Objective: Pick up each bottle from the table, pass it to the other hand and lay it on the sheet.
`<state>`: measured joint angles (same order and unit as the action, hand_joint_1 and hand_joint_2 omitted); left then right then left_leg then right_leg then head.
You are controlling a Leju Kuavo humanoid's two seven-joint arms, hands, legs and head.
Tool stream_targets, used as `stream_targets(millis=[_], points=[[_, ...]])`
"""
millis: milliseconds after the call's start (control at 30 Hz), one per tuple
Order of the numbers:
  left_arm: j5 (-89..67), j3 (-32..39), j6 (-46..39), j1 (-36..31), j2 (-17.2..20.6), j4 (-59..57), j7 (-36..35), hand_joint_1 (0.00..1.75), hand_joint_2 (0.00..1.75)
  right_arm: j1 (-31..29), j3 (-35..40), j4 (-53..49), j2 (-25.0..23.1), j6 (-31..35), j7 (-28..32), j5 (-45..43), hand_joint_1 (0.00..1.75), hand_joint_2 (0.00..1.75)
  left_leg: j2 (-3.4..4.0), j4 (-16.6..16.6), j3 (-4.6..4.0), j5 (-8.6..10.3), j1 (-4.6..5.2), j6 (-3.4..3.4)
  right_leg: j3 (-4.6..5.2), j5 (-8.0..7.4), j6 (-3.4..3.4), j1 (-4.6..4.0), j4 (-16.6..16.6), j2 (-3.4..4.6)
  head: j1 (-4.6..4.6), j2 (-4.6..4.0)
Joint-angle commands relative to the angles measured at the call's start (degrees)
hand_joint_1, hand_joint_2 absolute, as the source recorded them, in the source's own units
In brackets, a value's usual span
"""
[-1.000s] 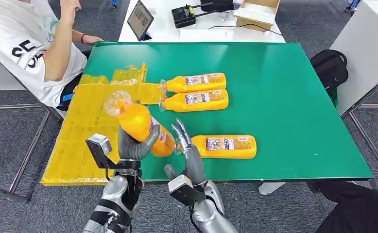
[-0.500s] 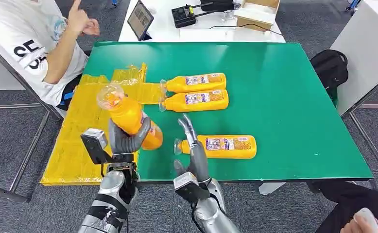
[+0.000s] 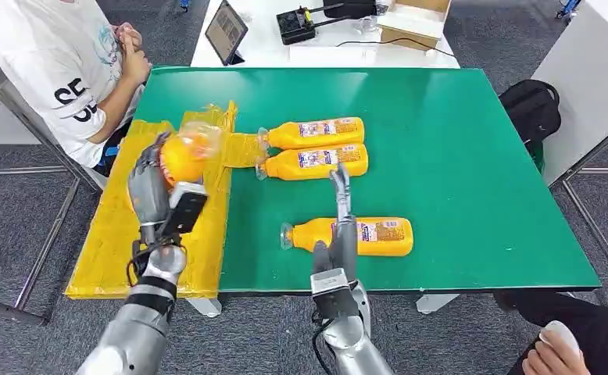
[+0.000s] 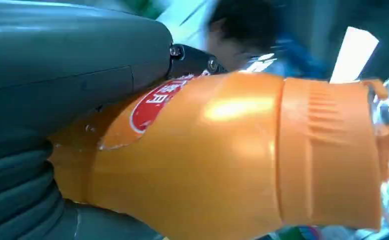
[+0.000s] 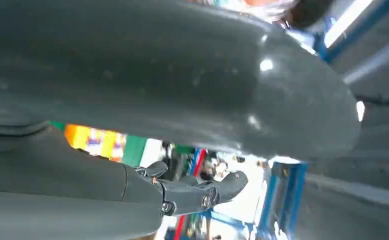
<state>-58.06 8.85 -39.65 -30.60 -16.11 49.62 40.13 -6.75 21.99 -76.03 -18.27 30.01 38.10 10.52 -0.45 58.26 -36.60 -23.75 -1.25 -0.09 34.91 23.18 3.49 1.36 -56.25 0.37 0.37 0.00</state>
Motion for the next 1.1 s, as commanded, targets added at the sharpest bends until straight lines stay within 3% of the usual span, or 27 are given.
stream_targets(millis=[33, 167, 333, 433, 767, 867, 1067, 1100], points=[[-14.1, 23.7, -0.4, -9.1, -0.4, -12.0, -0.1, 1.75, 1.75, 0.6, 2.3, -4.5, 1.8, 1.8, 1.9, -1.1, 0.00, 0.00, 0.13, 0.0, 0.31, -0.12, -0.02, 0.06, -0.27, 0.07, -0.18, -0.07, 0.0, 0.06, -0.02, 0.00], [-24.3, 23.0, -0.4, -8.4, -0.4, -9.9, -5.0, 1.75, 1.75, 0.3, 2.4, -3.9, 1.8, 2.2, 1.9, -1.7, 0.00, 0.00, 0.06, 0.0, 0.22, -0.07, -0.03, 0.05, -0.19, 0.07, -0.14, -0.06, 0.0, -0.08, 0.00, 0.00], [-29.0, 16.6, -0.4, -8.7, 3.1, -14.1, -12.9, 1.75, 1.75, 0.3, 2.5, -5.5, 2.3, 2.7, 1.9, -2.5, 0.00, 0.00, 0.06, 0.0, 0.28, -0.10, 0.00, 0.07, -0.24, 0.10, -0.16, -0.04, 0.0, -0.06, -0.02, 0.00], [-27.6, 15.8, -0.4, -9.1, 5.1, -17.7, -13.6, 1.75, 1.75, 0.2, 1.5, -4.6, 1.9, 1.6, 1.9, -2.7, 0.00, 0.00, 0.10, 0.0, 0.26, -0.08, -0.01, 0.05, -0.22, 0.08, -0.16, -0.04, 0.0, -0.02, -0.02, 0.00], [-27.4, 15.9, -0.4, -9.9, 5.1, -19.4, -14.5, 1.75, 1.75, 0.4, 1.5, -4.5, 1.9, 1.5, 1.9, -2.6, 0.00, 0.00, 0.06, 0.0, 0.20, -0.07, -0.02, 0.06, -0.18, 0.07, -0.13, -0.05, 0.0, -0.06, -0.02, 0.00], [-31.4, 17.4, -0.4, -11.7, 6.5, -25.4, -16.8, 1.75, 1.75, 0.0, 1.4, -3.1, 1.6, 0.5, 1.9, -2.9, 0.00, 0.00, 0.07, 0.0, 0.24, -0.07, 0.00, 0.06, -0.21, 0.08, -0.15, -0.04, 0.0, -0.05, -0.02, 0.00], [-31.9, 0.8, 2.4, -12.8, 11.5, -34.9, -27.5, 1.75, 1.75, -1.3, 1.4, 0.1, 1.1, -1.0, 1.9, -2.9, 0.00, 0.00, 0.15, -0.1, 0.25, -0.05, 0.00, 0.03, -0.18, 0.04, -0.15, -0.04, 0.0, 0.03, -0.02, 0.00], [-31.7, -5.6, 4.3, -12.8, 12.4, -35.6, -30.7, 1.75, 1.75, -1.5, 1.4, 0.6, 1.0, -1.3, 1.9, -2.9, 0.00, 0.00, 0.14, 0.0, 0.16, -0.03, -0.01, 0.03, -0.11, 0.02, -0.12, -0.04, 0.0, 0.02, -0.02, 0.00]])
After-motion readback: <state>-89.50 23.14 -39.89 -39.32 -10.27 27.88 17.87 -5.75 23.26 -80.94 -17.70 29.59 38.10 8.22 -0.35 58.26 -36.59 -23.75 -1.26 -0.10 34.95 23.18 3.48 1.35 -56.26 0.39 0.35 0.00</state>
